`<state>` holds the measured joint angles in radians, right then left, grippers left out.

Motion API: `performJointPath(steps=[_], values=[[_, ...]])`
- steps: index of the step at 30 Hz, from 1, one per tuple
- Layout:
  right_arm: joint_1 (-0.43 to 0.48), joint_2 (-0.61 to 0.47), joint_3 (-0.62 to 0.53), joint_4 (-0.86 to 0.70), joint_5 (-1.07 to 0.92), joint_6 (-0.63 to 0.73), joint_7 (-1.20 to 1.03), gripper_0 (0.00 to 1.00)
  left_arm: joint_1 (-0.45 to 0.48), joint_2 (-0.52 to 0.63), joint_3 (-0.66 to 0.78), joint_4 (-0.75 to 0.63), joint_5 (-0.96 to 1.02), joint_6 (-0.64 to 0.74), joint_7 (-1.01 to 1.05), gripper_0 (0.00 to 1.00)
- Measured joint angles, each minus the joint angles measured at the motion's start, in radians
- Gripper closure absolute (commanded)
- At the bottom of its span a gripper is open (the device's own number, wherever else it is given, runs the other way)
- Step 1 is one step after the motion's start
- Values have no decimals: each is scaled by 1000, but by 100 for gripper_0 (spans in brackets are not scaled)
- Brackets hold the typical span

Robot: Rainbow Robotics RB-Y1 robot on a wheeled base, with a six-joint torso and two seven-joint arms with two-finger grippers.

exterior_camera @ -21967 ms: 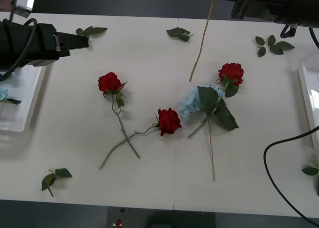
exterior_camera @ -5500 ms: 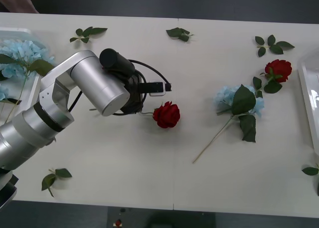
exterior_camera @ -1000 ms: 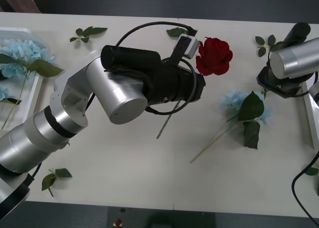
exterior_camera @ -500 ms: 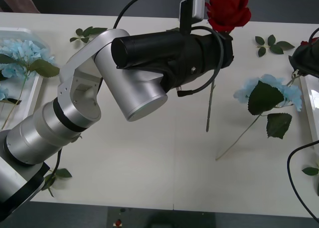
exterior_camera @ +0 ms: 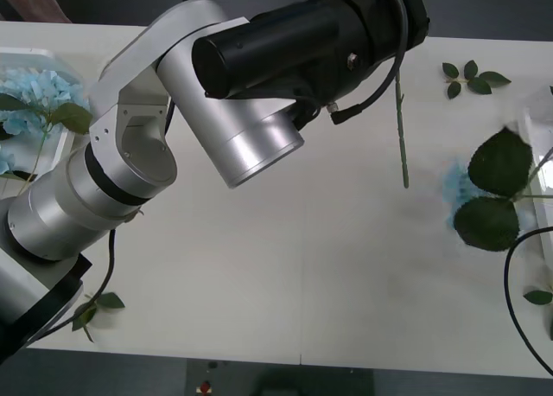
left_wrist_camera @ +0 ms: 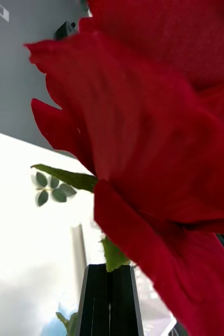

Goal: Put the red flowers into the right box and the blue flowers into the left box

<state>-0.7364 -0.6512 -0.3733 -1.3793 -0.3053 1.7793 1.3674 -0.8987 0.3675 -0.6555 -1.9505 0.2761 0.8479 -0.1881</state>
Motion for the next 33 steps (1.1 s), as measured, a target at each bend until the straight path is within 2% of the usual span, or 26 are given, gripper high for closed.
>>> performJointPath(steps=[8, 17, 25, 33], values=[[0, -53, -42, -1, 35, 2, 137, 100, 0, 0, 53, -15, -7, 0, 0, 100], [0, -97, -45, -18, 33, 54, 146, 100, 0, 0, 55, -15, -19, 0, 0, 100], [0, -134, -98, -26, 31, 55, 149, 100, 0, 0, 95, -15, -19, -1, -1, 100], [0, -233, -99, 96, 62, -36, 367, 100, 0, 0, 116, -15, -19, -5, -4, 100]])
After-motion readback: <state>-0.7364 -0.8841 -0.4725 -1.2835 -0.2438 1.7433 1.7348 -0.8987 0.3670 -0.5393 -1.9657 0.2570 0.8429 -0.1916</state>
